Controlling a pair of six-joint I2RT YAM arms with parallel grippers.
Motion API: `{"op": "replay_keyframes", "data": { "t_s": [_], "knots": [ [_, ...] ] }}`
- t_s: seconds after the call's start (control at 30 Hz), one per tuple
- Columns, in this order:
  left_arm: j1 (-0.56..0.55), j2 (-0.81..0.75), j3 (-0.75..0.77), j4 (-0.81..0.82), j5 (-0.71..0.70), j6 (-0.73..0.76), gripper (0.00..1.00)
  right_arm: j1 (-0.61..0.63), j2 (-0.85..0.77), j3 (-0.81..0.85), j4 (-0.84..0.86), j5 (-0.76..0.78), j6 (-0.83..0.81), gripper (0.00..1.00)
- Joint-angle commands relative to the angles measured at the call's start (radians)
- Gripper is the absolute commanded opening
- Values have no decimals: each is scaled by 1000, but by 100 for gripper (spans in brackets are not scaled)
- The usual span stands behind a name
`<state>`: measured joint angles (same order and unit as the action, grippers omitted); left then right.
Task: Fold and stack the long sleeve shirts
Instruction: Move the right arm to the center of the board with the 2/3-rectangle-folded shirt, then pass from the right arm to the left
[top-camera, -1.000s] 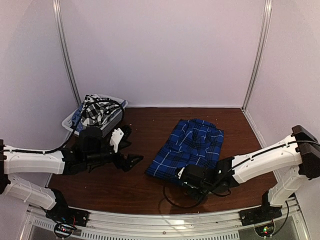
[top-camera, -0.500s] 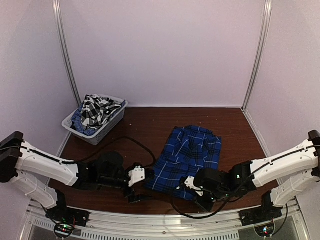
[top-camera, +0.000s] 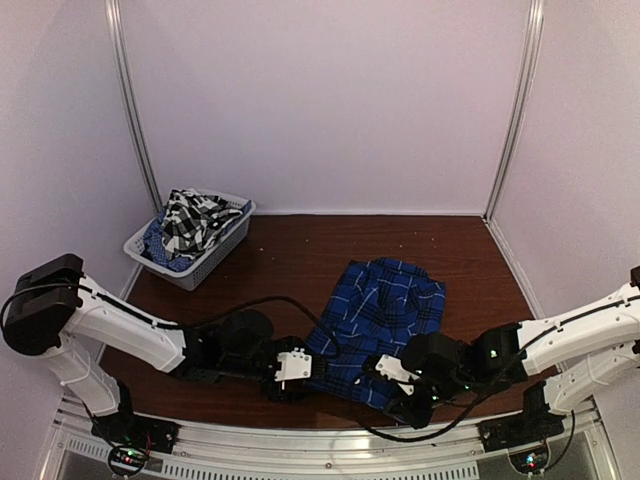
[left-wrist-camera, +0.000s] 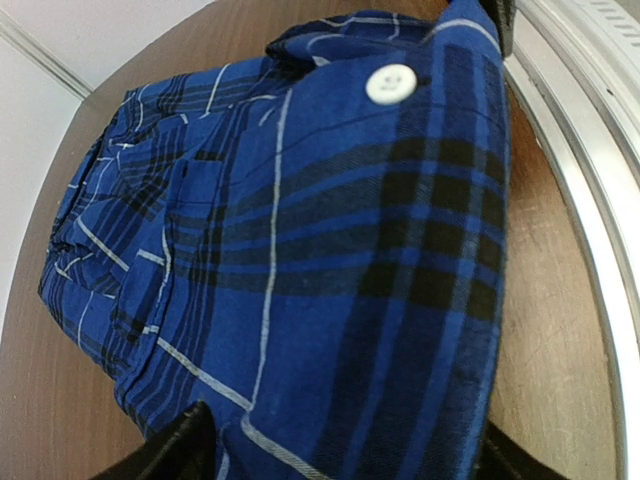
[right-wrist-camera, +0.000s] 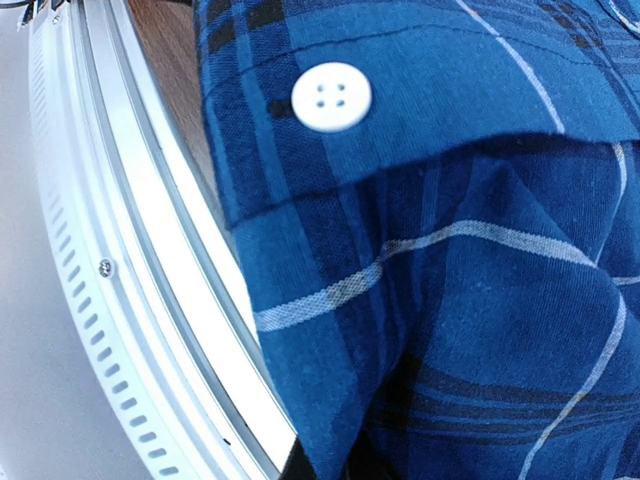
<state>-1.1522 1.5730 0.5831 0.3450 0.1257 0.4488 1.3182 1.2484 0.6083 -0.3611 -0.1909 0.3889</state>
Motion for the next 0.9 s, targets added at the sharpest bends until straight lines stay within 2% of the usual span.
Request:
{"op": "replay_keyframes", "data": {
  "t_s": [0.0, 0.23, 0.33, 0.53, 0.87],
  "knots": [
    [-3, 9, 39, 40, -16, 52, 72, 10, -20, -13, 39, -16, 16, 0],
    [-3, 9, 70, -64, 9, 7, 24, 10, -6, -7, 28, 23, 24, 1],
    [-3, 17, 87, -130, -3, -35, 2, 10, -12, -5, 20, 56, 33, 12],
    [-3, 22, 98, -235, -59, -159, 0, 11, -41, -3, 0, 144, 60, 42],
    [16, 73, 151, -364, -144, -432, 0, 12, 5, 10, 15, 181, 50, 72]
  ]
}}
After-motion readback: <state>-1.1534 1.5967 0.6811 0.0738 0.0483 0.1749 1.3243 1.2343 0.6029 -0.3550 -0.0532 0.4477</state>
